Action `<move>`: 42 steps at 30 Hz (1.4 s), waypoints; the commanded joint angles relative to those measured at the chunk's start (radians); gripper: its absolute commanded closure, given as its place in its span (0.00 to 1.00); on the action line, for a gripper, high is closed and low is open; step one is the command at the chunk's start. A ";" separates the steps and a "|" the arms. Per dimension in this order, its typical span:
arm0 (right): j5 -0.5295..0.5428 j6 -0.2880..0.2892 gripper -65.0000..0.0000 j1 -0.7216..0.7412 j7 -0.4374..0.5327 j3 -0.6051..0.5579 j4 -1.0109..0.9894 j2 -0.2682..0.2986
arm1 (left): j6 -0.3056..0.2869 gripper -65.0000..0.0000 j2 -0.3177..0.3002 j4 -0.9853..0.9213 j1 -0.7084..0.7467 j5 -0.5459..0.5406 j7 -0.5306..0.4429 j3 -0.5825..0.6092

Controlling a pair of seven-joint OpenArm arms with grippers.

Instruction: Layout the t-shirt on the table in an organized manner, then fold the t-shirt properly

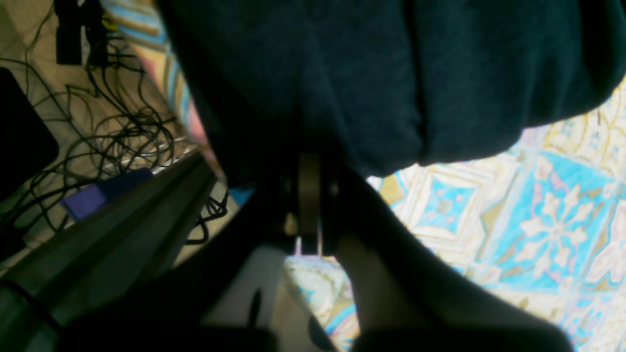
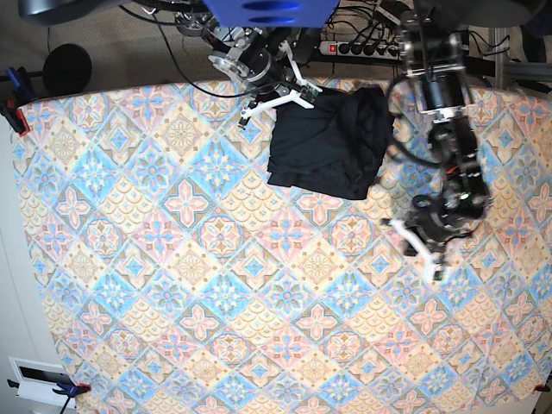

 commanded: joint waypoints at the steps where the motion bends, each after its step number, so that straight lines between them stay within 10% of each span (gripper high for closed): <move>1: -0.003 0.006 1.00 -0.007 -0.005 -0.006 0.001 -0.004 | -0.005 1.00 -0.032 0.056 0.026 -0.013 0.024 -0.001; 7: -0.003 0.006 1.00 0.079 -0.005 -0.009 0.001 -0.005 | -0.013 1.00 -0.160 0.255 0.230 -0.022 0.140 0.007; 20: -0.003 0.006 1.00 0.106 -0.005 -0.013 0.001 -0.005 | -0.014 1.00 -0.166 0.327 0.527 -0.188 0.149 0.097; 42: -0.004 0.006 1.00 0.102 0.001 -0.017 0.008 -0.005 | -0.002 1.00 -0.147 0.043 0.283 -0.246 0.144 0.097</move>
